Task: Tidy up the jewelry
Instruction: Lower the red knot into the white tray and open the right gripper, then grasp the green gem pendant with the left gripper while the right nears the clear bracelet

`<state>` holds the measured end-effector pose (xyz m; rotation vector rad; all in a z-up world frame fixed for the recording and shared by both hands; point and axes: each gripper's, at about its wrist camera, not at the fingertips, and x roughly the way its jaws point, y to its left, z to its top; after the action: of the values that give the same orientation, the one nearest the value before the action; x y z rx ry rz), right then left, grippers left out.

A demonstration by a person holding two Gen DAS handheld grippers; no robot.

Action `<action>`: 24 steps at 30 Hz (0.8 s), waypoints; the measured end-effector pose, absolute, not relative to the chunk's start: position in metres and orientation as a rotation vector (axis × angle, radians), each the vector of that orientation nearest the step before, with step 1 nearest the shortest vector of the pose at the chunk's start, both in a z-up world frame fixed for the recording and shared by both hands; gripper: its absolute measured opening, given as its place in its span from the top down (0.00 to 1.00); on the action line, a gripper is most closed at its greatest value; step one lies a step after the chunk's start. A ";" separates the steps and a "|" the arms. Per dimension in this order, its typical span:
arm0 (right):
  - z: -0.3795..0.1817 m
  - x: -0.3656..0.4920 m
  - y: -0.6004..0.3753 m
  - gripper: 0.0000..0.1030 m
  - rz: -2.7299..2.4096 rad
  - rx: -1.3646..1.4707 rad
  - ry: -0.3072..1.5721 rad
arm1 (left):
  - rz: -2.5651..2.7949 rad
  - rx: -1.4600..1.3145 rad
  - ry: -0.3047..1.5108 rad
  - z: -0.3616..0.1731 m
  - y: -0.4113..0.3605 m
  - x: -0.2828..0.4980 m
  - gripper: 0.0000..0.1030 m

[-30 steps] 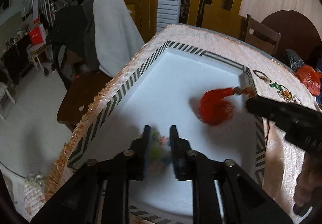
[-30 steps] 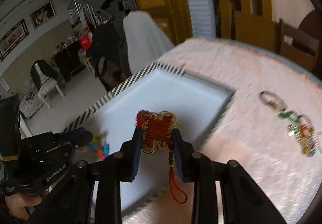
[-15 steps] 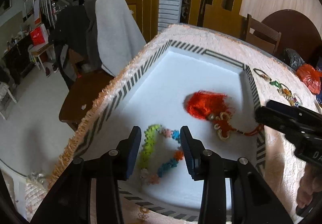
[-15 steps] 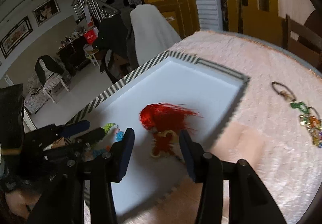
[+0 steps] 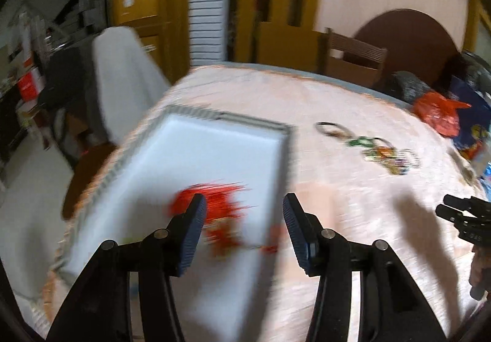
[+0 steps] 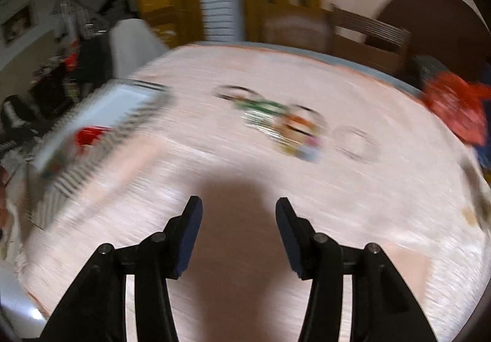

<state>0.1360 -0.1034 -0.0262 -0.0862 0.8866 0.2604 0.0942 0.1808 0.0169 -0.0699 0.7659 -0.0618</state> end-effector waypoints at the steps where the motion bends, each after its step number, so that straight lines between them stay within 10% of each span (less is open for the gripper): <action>1: -0.027 0.137 -0.121 0.49 0.230 -0.075 0.894 | -0.094 -0.065 0.769 0.016 0.165 0.099 0.68; 24: -0.073 0.160 -0.180 0.49 0.050 0.102 0.940 | -0.511 0.031 0.869 -0.051 -0.005 0.246 0.78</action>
<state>0.1603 -0.1800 -0.0725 0.1021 0.9399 0.0503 0.2463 -0.0049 -0.0513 0.0315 0.8688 -0.5113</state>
